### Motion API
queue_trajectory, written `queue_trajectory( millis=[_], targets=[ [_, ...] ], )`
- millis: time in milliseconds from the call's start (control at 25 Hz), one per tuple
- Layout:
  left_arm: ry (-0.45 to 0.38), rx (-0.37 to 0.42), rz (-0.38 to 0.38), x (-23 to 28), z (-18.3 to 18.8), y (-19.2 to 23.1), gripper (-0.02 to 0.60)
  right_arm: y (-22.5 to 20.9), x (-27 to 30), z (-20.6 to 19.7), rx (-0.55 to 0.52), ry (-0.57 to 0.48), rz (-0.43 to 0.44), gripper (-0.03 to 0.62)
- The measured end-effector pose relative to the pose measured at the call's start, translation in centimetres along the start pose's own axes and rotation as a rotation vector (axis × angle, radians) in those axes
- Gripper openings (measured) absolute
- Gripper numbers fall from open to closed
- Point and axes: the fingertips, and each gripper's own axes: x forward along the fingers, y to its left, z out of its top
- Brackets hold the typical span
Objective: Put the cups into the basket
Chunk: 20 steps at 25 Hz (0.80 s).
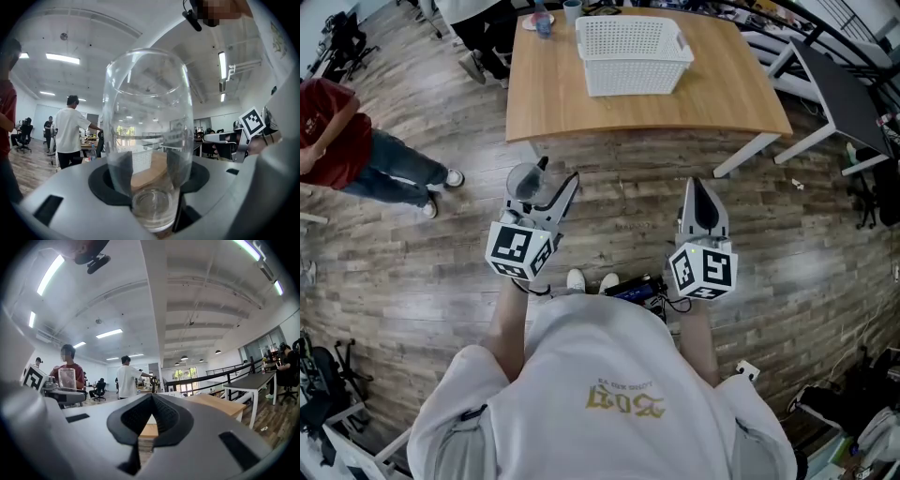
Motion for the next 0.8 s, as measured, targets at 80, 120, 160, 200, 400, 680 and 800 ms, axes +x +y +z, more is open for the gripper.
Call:
queue_trajectory(
  millis=[80, 120, 160, 200, 400, 680, 800],
  targets=[
    [0.003, -0.003, 0.007, 0.0, -0.1, -0.3, 0.256, -0.2, -0.3, -0.1, 0.003, 0.0, 0.006, 0.009],
    [0.005, -0.004, 0.01, 0.0, -0.2, -0.4, 0.256, -0.3, -0.4, -0.1, 0.004, 0.001, 0.008, 0.009],
    [0.005, -0.006, 0.011, 0.0, -0.2, -0.5, 0.256, -0.5, -0.5, -0.2, 0.006, 0.002, 0.01, 0.009],
    [0.004, -0.007, 0.013, 0.1, -0.2, -0.5, 0.256, -0.6, -0.4, -0.3, 0.008, 0.003, 0.012, 0.009],
    [0.008, -0.021, 0.01, 1.1, -0.5, -0.6, 0.256, -1.1, 0.0, -0.8, 0.012, 0.012, 0.01, 0.009],
    [-0.002, -0.01, -0.011, 4.0, -0.2, -0.2, 0.256, -2.8, 1.7, -0.4, 0.012, 0.001, -0.016, 0.009],
    [-0.009, -0.014, -0.02, 5.6, -0.1, 0.4, 0.256, -3.3, 2.9, -0.3, 0.009, -0.002, -0.023, 0.009]
  ],
)
